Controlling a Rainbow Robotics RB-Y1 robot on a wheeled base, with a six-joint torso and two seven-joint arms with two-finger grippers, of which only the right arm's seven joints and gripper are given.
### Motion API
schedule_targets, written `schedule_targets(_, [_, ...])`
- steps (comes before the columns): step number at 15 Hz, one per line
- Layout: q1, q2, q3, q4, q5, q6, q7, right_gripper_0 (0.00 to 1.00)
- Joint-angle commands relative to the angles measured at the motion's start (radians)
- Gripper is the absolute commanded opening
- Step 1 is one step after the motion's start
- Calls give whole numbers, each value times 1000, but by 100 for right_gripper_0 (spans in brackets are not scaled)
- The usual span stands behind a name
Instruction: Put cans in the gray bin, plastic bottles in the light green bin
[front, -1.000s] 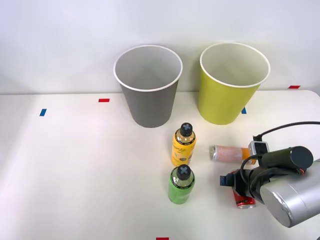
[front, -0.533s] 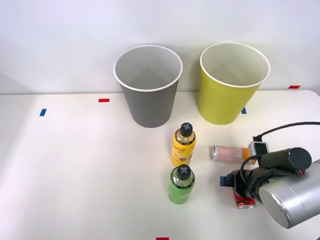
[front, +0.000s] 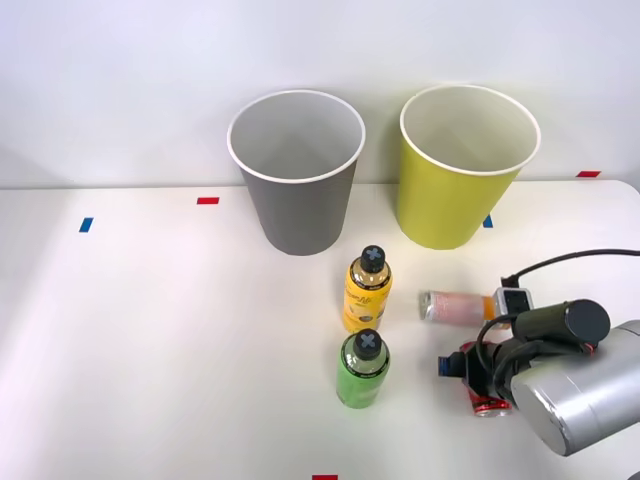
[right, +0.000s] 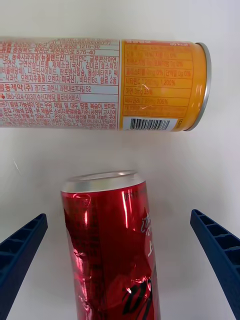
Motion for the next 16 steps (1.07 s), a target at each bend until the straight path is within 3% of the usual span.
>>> schedule_targets(1, [0, 0, 6, 0, -12, -6, -2, 100])
schedule_targets(15, [0, 0, 36, 39, 19, -85, -14, 100])
schedule_targets(16, [0, 0, 36, 39, 19, -86, -11, 95])
